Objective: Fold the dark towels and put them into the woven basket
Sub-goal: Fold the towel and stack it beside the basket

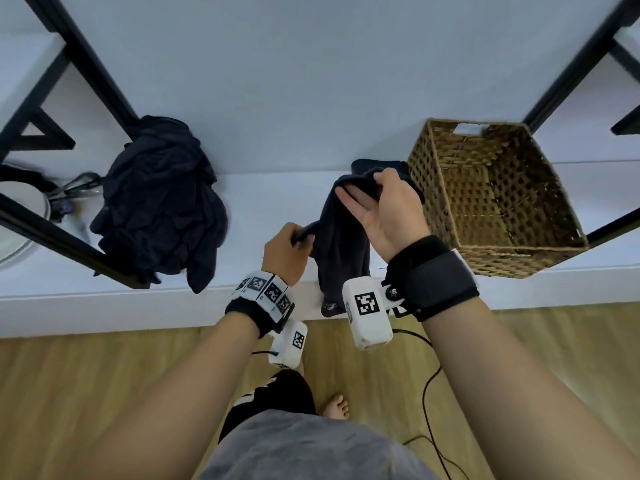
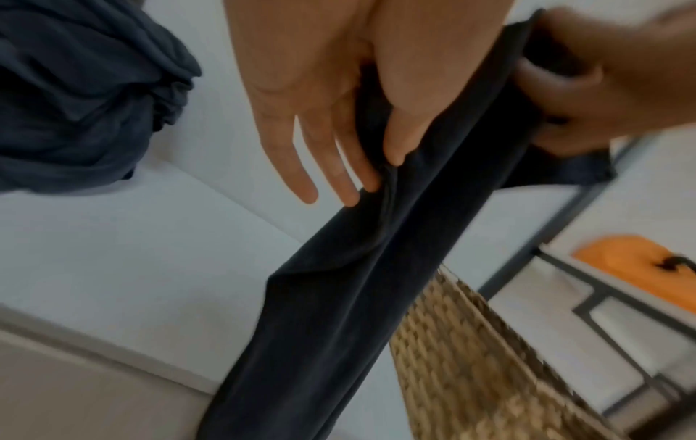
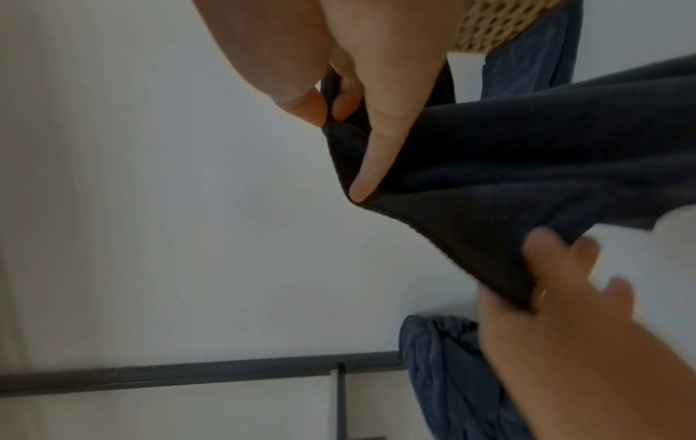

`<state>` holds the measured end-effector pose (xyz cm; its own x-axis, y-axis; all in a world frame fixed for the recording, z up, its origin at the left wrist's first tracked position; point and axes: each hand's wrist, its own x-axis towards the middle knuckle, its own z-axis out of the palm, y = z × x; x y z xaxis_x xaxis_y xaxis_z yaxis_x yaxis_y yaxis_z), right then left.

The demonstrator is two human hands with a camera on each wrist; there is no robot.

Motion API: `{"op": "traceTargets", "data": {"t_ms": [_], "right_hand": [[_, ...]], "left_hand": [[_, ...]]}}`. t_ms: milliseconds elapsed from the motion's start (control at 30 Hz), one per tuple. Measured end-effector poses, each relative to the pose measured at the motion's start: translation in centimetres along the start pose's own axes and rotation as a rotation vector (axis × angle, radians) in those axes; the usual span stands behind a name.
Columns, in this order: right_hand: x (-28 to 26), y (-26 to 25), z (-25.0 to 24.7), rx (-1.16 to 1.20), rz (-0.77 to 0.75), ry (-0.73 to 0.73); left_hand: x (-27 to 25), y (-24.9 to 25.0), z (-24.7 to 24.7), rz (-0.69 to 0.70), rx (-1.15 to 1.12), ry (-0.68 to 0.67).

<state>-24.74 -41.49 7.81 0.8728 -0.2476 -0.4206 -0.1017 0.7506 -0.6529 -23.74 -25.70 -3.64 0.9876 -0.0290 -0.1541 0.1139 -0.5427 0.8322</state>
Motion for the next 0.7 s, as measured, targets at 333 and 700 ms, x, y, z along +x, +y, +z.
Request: {"op": "traceTargets", "data": {"t_ms": [333, 700], "right_hand": [[6.5, 2.3, -5.1, -0.722, -0.113, 0.291], [19.8, 6.5, -6.1, -0.85, 0.083, 0.358]], "left_hand": [[7.3, -3.0, -6.8, -0.126, -0.201, 0.189], [17.6, -7.4, -5.5, -0.171, 0.09, 0.182]]}}
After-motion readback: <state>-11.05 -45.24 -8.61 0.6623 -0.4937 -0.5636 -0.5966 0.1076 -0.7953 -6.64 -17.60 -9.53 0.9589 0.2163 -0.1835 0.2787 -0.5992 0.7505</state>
